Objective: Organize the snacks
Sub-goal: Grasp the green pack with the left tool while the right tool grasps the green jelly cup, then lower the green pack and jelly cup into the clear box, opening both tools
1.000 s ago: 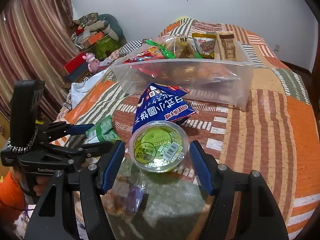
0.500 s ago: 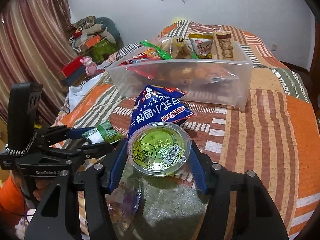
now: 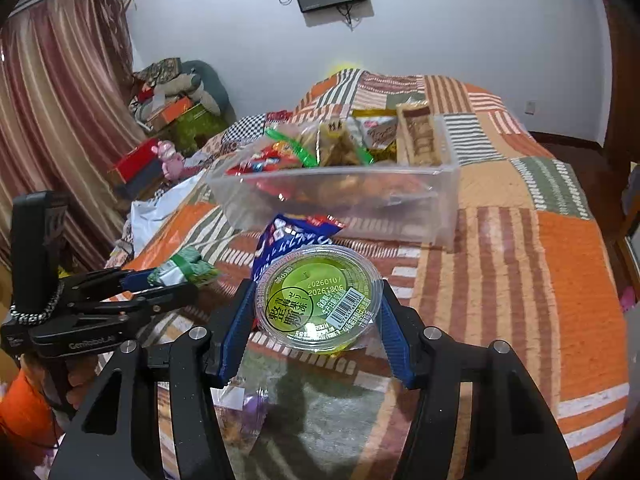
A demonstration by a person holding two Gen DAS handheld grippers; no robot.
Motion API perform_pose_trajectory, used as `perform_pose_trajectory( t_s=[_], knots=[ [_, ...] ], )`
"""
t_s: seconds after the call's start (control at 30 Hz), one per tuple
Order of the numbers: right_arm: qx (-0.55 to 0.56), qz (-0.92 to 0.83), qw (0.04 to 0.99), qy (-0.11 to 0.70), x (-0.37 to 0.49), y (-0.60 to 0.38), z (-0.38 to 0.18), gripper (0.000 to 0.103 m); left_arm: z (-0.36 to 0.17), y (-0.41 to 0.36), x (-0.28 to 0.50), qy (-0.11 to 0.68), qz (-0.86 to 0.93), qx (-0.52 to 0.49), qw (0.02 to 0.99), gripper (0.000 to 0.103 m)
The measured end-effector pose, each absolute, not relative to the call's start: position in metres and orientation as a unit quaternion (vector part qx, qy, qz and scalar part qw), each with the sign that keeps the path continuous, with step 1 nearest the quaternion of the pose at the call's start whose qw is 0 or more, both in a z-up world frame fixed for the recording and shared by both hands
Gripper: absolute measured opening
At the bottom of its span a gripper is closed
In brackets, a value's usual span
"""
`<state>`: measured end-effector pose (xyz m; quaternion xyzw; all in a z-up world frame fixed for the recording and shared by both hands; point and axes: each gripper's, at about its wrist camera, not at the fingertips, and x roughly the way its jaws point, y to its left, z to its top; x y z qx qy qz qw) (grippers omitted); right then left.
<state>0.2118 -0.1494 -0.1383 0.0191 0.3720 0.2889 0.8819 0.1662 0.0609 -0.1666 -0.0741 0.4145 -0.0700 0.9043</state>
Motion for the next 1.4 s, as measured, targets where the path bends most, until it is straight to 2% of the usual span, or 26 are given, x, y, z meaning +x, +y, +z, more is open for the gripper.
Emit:
perform_pose_trajectory(
  t_s=[0.4,0.7,1.4],
  knots=[
    [0.016,0.275,0.904,0.326,0.225,-0.154,-0.102,0.055,-0.128,0.058,0.188,0.377,-0.063,-0.065,0.922,0.049],
    [0.020,0.284,0.908,0.309,0.250,-0.139,-0.092,0.055,-0.122,0.055,0.216,0.369,-0.059,-0.059,0.926,0.049],
    [0.007,0.288,0.893,0.346,0.306,-0.115,-0.114,0.055,-0.137,0.056,0.283,0.390,-0.048,-0.047,0.918,0.049]
  ],
)
